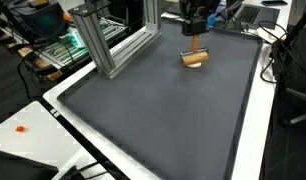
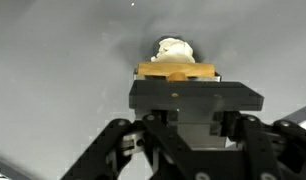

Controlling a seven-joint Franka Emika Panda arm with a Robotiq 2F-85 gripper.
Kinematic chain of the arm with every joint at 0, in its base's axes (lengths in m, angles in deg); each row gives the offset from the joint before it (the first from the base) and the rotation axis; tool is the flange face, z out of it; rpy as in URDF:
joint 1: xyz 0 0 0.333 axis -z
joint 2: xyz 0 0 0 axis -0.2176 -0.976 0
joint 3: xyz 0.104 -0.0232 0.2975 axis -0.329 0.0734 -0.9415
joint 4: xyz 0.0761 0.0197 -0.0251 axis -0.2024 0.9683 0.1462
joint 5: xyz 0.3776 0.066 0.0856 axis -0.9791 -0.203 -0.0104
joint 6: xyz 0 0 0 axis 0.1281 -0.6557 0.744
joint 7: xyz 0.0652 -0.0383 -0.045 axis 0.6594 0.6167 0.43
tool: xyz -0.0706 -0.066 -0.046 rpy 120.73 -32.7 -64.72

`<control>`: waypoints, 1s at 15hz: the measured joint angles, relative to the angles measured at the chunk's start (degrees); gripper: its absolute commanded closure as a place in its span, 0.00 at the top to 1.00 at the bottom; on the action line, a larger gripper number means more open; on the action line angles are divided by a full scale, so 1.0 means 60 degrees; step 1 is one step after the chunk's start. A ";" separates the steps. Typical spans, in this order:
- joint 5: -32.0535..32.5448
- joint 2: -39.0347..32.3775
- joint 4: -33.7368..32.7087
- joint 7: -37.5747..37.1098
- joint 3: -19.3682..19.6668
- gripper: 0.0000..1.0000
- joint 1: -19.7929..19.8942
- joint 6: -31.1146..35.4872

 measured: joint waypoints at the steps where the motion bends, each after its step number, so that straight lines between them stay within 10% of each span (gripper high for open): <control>1: -0.0100 0.0008 -0.0010 0.0094 -0.0001 0.34 0.0000 -0.0054; 15: -0.1081 0.0015 0.0041 0.0868 -0.0291 0.34 -0.0033 -0.1101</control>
